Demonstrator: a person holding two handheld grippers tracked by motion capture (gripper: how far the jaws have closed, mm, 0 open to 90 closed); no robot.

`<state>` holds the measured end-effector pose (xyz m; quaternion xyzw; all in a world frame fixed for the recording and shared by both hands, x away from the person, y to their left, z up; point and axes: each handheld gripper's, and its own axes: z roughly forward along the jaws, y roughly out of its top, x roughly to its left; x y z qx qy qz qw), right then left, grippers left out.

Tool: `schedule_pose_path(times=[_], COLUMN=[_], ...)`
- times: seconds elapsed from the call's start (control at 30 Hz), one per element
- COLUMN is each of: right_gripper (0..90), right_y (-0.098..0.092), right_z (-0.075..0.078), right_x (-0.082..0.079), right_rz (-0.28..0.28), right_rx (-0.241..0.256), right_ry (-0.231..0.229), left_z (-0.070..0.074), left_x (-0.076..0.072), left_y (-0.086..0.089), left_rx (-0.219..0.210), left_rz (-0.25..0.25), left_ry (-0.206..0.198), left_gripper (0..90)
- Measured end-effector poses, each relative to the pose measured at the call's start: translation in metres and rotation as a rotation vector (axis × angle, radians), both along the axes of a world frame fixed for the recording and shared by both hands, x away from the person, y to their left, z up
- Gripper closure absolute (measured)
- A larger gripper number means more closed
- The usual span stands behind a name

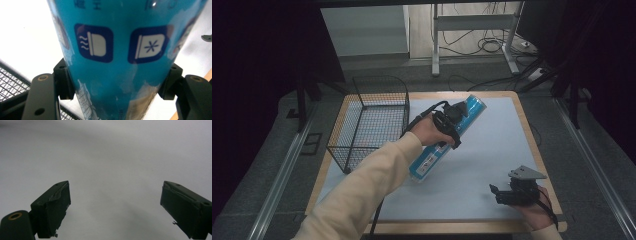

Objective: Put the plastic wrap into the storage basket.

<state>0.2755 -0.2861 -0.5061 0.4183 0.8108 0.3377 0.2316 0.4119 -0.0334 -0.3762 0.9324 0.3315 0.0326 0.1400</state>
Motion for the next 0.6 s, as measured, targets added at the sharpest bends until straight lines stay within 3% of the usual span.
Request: schedule_pose_path(times=[0.6], right_gripper=[9.7], right_y=[0.0], right_z=[-0.0007], right_x=[0.0005], right_rz=[-0.004], right_rx=[-0.001], right_ry=[0.0], left_z=[0.0077], left_x=[0.0103], left_y=[0.0051], left_rx=[0.021], left_rz=[0.005], left_ry=[-0.024], left_gripper=[31.5])
